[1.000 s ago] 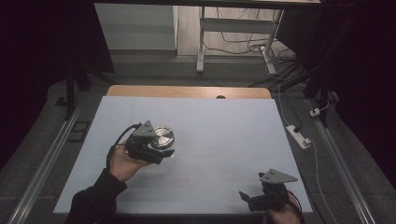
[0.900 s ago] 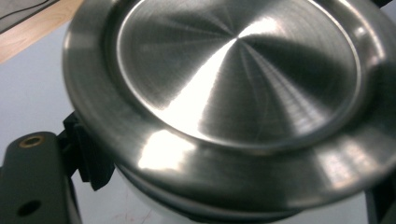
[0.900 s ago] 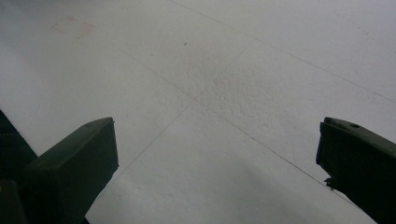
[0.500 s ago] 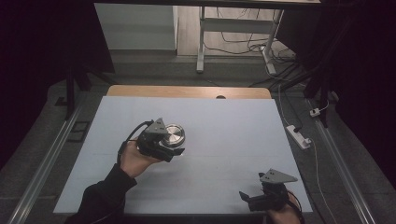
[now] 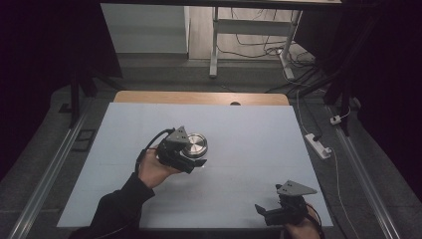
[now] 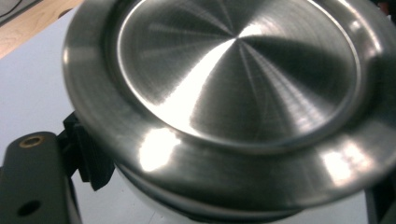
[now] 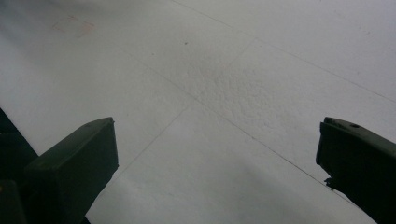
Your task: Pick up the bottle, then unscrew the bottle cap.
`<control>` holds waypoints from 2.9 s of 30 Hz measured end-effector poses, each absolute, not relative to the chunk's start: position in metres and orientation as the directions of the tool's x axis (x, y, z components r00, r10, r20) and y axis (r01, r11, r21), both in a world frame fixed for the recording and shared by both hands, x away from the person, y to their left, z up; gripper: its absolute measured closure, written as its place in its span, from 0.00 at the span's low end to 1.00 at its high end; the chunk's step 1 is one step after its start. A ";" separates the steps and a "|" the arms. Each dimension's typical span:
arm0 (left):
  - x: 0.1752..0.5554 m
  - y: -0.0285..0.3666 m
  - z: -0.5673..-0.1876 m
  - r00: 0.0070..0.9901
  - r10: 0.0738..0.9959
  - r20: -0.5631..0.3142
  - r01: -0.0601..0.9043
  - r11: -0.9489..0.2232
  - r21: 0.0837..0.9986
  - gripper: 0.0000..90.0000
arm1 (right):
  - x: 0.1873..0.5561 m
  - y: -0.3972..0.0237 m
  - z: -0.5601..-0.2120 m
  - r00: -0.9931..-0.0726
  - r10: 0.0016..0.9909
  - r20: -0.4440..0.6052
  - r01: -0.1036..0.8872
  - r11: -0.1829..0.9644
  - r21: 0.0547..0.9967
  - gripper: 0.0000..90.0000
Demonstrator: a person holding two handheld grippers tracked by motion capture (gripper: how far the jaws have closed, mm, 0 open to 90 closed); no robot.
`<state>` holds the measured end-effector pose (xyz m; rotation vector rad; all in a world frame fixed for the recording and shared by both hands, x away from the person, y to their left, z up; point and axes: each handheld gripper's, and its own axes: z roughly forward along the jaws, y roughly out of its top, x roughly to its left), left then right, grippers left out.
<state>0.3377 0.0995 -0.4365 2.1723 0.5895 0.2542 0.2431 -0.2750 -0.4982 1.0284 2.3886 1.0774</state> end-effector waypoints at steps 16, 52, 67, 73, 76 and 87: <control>0.334 0.100 -0.443 0.869 0.494 -0.024 0.325 -0.533 0.781 0.17 | 0.241 -0.275 -0.490 -0.690 0.722 0.044 0.460 0.391 0.797 0.00; 0.328 0.099 -0.445 0.884 0.467 -0.022 0.303 -0.535 0.789 0.17 | 0.259 -0.219 -0.442 -0.796 0.605 0.024 0.319 0.386 0.866 0.00; 0.326 0.096 -0.446 0.888 0.459 -0.017 0.297 -0.545 0.784 0.17 | 0.283 -0.183 -0.418 -0.845 0.533 0.037 0.272 0.370 0.888 0.00; 0.326 0.095 -0.447 0.889 0.457 -0.020 0.298 -0.544 0.784 0.17 | 0.295 -0.169 -0.411 -0.845 0.532 0.063 0.294 0.363 0.884 0.00; 0.326 0.094 -0.447 0.890 0.456 -0.021 0.298 -0.546 0.783 0.17 | 0.298 -0.160 -0.408 -0.837 0.546 0.035 0.287 0.384 0.878 0.00; 0.325 0.092 -0.449 0.891 0.454 -0.019 0.299 -0.554 0.777 0.17 | 0.310 -0.130 -0.398 -0.836 0.549 0.008 0.271 0.401 0.875 0.00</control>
